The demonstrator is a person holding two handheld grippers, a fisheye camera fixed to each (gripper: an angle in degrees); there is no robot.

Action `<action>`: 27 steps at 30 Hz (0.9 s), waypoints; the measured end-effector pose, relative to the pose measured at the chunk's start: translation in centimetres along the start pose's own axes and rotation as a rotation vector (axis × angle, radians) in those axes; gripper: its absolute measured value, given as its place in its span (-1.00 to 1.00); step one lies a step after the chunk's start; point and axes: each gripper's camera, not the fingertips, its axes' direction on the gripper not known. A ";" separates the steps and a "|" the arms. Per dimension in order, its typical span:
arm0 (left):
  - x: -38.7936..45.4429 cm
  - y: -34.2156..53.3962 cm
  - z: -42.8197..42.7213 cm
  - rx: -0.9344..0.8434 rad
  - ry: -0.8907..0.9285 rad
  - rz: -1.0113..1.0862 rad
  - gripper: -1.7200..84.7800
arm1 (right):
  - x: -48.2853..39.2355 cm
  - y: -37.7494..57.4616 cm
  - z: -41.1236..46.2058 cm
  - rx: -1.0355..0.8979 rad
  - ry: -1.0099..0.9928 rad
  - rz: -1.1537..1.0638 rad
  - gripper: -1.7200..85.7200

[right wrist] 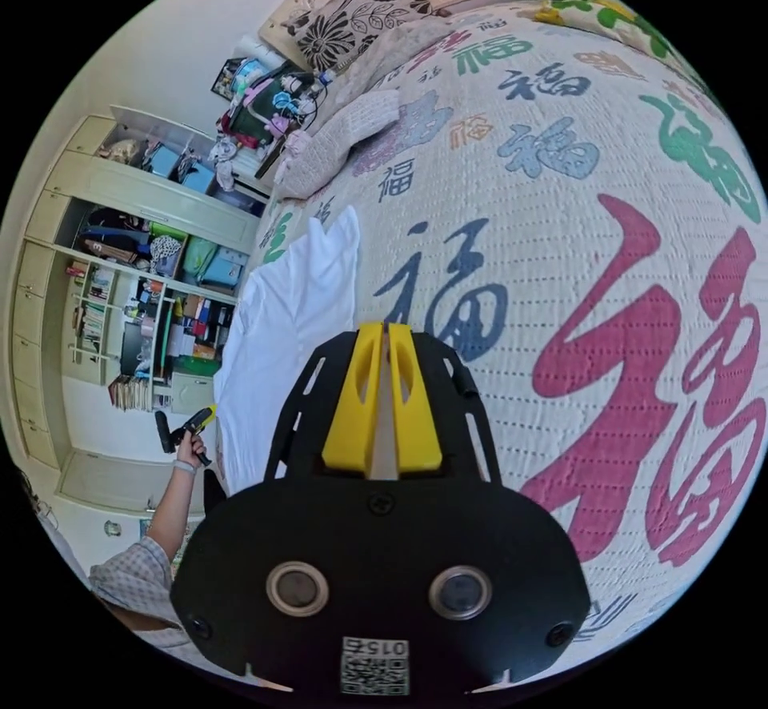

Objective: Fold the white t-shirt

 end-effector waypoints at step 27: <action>72.7 -9.4 31.4 -0.357 -0.050 1.131 -0.74 | -3.6 -2.6 4.4 -0.107 -0.026 -0.405 -0.75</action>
